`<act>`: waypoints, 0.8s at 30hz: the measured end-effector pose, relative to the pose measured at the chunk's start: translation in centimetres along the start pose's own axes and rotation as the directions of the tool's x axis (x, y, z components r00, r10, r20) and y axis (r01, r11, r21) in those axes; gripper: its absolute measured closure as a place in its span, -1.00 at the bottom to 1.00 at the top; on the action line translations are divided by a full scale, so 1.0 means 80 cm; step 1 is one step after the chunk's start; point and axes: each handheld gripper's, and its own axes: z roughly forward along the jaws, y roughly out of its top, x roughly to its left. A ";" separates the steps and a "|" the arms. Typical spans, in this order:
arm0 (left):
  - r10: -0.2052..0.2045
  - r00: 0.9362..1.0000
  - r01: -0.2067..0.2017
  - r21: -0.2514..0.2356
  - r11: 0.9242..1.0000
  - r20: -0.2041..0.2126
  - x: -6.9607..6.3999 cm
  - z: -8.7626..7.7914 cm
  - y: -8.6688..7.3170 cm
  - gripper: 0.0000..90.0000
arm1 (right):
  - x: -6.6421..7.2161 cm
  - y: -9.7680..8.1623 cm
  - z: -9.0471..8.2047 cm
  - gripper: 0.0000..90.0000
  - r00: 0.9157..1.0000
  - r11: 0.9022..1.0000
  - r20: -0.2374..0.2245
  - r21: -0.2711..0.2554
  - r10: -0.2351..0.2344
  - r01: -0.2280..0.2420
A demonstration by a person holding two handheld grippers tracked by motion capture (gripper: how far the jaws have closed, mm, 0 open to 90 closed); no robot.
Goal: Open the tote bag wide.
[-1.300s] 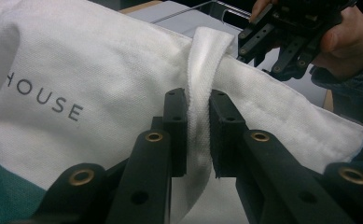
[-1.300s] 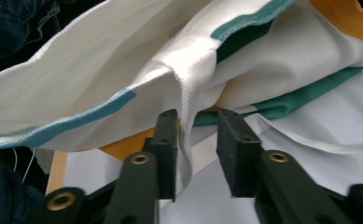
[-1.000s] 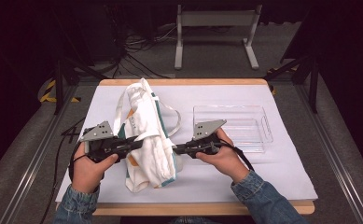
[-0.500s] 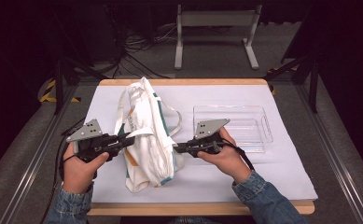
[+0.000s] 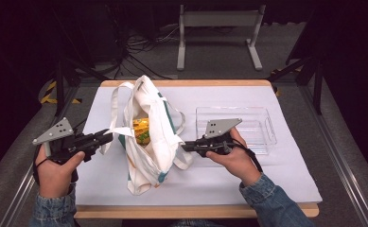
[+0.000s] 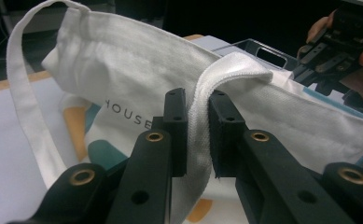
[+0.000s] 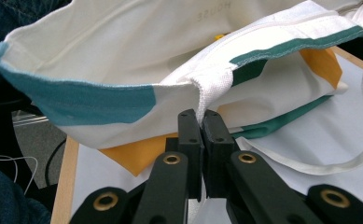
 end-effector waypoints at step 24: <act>-0.067 0.981 0.095 0.149 0.984 -0.181 0.027 -0.052 -0.013 0.77 | -0.001 -0.002 -0.038 0.95 0.997 1.000 0.073 -0.005 0.017 -0.017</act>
